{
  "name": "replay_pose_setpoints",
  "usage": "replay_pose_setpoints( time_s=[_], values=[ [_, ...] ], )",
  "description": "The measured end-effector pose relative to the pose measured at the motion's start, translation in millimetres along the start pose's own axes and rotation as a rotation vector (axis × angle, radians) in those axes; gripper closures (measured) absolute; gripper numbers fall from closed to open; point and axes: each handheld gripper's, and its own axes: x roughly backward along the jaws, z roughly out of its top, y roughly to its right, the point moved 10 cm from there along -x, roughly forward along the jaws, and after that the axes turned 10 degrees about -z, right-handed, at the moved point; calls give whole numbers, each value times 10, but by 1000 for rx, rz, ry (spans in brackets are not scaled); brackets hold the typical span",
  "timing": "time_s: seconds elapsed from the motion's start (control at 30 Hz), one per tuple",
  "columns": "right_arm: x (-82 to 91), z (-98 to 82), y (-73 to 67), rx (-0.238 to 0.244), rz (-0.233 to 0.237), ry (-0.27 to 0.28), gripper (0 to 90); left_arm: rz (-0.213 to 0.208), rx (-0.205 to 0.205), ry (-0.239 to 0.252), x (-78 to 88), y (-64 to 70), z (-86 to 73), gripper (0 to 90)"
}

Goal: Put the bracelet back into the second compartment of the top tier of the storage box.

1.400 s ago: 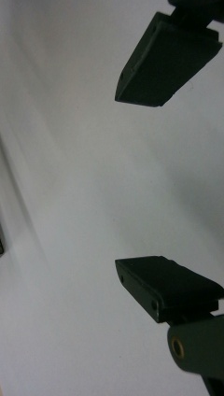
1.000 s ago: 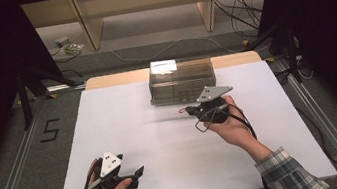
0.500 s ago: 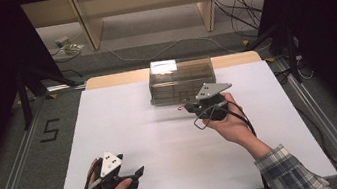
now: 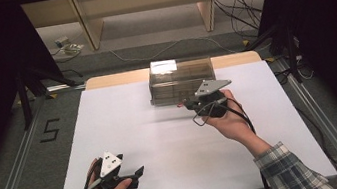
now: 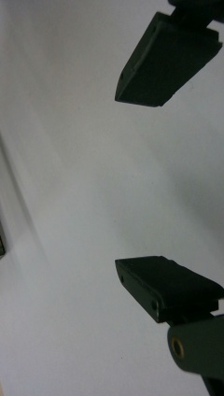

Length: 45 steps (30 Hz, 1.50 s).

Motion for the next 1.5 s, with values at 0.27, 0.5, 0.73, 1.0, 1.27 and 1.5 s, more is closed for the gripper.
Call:
replay_pose_setpoints(
  time_s=[0.27,0.5,0.73,1.0,1.27,1.5],
  values=[
    [0,22,30,-5,-5,1,900,0,0,0,-1,0,0,162],
    [-5,54,63,-10,-9,4,900,-1,0,0,-3,2,0,163],
    [-45,85,108,-15,-18,-3,900,-1,0,2,0,6,4,162],
    [-50,164,132,-11,-24,12,900,-1,1,3,3,4,4,163],
    [-101,164,175,-19,-34,2,900,-2,2,3,3,3,3,163],
    [-124,184,218,-24,-43,-3,900,-1,2,3,1,4,3,162]
  ],
)
